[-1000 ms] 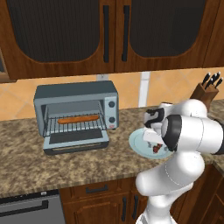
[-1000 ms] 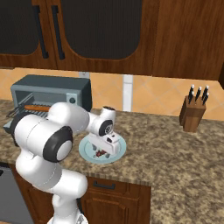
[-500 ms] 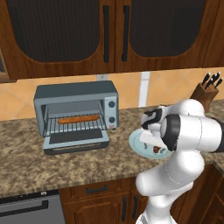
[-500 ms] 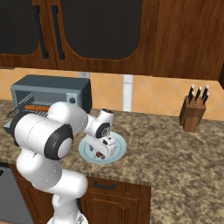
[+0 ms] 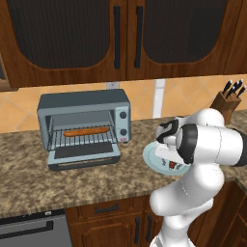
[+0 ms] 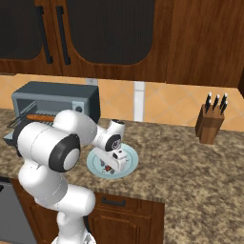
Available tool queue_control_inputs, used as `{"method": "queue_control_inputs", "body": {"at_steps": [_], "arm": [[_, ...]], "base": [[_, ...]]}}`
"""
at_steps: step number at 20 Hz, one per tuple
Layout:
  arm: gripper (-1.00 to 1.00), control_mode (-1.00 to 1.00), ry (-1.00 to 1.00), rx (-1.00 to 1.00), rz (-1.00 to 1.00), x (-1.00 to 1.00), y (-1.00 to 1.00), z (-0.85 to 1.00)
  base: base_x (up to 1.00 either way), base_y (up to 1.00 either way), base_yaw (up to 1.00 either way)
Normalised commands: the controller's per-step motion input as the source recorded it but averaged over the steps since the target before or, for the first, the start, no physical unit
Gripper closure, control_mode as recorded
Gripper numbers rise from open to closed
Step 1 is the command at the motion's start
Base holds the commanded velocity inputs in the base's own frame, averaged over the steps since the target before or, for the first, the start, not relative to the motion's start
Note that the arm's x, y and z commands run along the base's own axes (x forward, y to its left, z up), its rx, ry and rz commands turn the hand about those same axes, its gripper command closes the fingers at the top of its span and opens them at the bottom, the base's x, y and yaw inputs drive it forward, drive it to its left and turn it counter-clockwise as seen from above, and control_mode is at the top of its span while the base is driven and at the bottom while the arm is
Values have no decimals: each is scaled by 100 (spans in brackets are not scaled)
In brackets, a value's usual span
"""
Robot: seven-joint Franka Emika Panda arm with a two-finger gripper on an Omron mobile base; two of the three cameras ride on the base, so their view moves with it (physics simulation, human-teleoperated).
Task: Pick up the kebab skewer and baguette bread, and place them inside the toaster oven. Close the toaster oven door and start by setting the timer.
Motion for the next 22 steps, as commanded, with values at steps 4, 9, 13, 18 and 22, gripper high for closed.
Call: {"method": "queue_control_inputs", "body": {"at_steps": [4,9,13,18,22], "arm": [[100,-100,0,-4,0,-19,0,-31],[100,-100,4,-1,9,-8,20,49],[100,-100,0,0,24,-25,55,100],[100,-100,1,0,36,-35,96,100],[100,-100,8,0,42,-4,100,95]], "base": [[0,0,0],[0,0,0],[0,0,0],[0,0,0],[0,0,0]]}}
